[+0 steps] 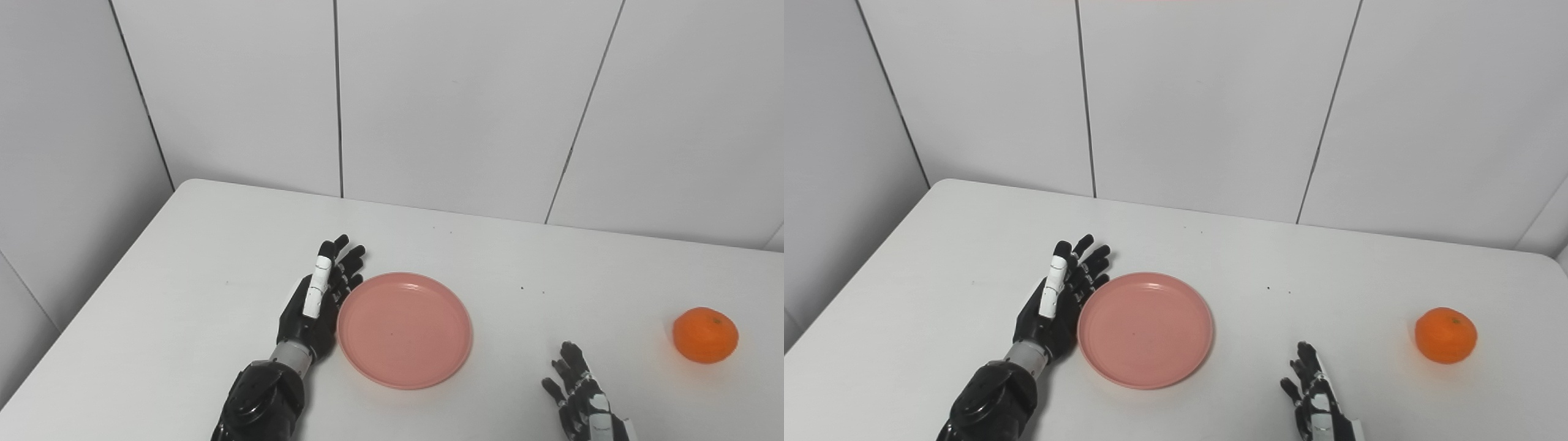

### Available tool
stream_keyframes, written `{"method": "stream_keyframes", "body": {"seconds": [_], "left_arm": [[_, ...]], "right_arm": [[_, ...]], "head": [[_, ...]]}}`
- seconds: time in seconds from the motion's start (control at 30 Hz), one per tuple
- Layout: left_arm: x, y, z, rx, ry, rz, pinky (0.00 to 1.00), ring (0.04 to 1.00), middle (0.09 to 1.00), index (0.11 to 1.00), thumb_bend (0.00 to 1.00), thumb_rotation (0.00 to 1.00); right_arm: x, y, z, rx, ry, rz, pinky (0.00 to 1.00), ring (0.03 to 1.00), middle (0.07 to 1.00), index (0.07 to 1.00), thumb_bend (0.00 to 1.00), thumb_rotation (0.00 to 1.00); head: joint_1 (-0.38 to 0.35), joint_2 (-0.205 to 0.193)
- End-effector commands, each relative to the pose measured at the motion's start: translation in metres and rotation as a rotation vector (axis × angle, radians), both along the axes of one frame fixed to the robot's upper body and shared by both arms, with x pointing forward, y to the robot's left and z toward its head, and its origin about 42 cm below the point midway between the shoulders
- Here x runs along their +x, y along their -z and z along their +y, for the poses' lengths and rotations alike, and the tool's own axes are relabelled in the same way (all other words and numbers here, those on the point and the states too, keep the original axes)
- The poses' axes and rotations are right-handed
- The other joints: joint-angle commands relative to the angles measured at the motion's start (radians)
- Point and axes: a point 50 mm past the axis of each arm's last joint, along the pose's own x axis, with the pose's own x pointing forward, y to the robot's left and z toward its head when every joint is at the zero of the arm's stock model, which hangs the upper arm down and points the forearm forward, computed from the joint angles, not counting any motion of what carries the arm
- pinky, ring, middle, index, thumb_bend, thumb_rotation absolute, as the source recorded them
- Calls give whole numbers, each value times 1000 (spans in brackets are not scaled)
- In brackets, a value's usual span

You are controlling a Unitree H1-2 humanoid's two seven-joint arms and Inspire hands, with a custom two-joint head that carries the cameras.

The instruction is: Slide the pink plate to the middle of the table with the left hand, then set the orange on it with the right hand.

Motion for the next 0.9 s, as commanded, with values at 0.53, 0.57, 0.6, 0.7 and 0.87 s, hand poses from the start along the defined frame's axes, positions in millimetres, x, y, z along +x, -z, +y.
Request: {"method": "stream_keyframes", "body": {"seconds": [0.53, 0.57, 0.6, 0.7, 0.87], "left_arm": [[-13, 17, -29, -70, 2, 143, 984, 969, 939, 974, 975, 808], [-13, 17, -30, -68, 4, 145, 982, 967, 937, 974, 974, 809], [-13, 17, -30, -66, 4, 145, 976, 963, 934, 975, 971, 813], [-15, 18, -31, -69, 15, 149, 994, 964, 936, 981, 969, 817], [-16, 19, -30, -93, 21, 159, 1000, 969, 947, 986, 969, 797]], "right_arm": [[-22, 16, 13, 26, 1, 123, 923, 980, 965, 920, 887, 965], [-22, 16, 14, 27, 1, 124, 922, 981, 965, 920, 889, 963], [-22, 16, 14, 28, 2, 124, 922, 982, 964, 920, 894, 961], [-22, 14, 18, 29, -1, 125, 927, 984, 966, 923, 896, 963], [-21, 13, 24, 31, -8, 120, 921, 980, 966, 922, 909, 949]], "head": [[-34, 12], [-38, 12], [-42, 13], [-73, 21], [-120, 27]]}}
